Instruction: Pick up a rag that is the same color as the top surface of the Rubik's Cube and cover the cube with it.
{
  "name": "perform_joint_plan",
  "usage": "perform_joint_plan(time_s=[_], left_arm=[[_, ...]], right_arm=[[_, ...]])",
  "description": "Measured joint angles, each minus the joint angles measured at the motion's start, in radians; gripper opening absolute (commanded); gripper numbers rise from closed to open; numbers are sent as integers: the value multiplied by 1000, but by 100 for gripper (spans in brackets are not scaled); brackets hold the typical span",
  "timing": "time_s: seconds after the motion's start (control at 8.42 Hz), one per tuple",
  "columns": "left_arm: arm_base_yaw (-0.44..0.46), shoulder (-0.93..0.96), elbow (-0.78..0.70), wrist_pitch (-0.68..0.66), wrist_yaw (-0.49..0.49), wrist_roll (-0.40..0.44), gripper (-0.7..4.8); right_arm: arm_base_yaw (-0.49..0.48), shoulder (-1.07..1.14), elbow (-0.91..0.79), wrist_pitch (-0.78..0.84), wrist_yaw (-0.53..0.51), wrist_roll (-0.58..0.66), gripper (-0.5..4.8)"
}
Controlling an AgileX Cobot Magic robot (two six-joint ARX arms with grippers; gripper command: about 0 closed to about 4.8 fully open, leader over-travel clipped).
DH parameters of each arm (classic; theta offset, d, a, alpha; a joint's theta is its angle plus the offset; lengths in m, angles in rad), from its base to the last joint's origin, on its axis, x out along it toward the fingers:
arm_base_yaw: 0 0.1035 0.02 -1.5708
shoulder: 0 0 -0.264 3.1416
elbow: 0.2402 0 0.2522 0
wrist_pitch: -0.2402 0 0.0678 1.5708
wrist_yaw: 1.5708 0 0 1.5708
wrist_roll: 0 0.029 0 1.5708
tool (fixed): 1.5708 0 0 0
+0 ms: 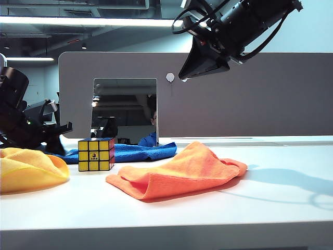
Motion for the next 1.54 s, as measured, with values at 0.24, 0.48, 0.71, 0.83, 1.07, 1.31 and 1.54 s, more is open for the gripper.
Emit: perform_joint_plan(time_s=[0.24, 0.48, 0.71, 0.83, 1.07, 1.31, 1.54], left_arm=[[1, 1, 0, -13, 3, -3, -6], [0, 5, -4, 24, 123, -3, -6], [-3, 0, -5, 161, 229, -47, -6], [-8, -19, -5, 245, 251, -89, -6], [-8, -111, -3, 315, 326, -164, -6], [-73, -211, -3, 335, 403, -218, -6], [-159, -251, -3, 327, 430, -250, -5]], right_arm=[[0, 0, 0, 0, 0, 0, -5], [0, 0, 0, 0, 0, 0, -6], [0, 0, 0, -9, 0, 0, -5], [0, 0, 0, -18, 1, 0, -5], [0, 0, 0, -24, 0, 0, -5], [0, 0, 0, -24, 1, 0, -5], [0, 0, 0, -24, 1, -8, -5]])
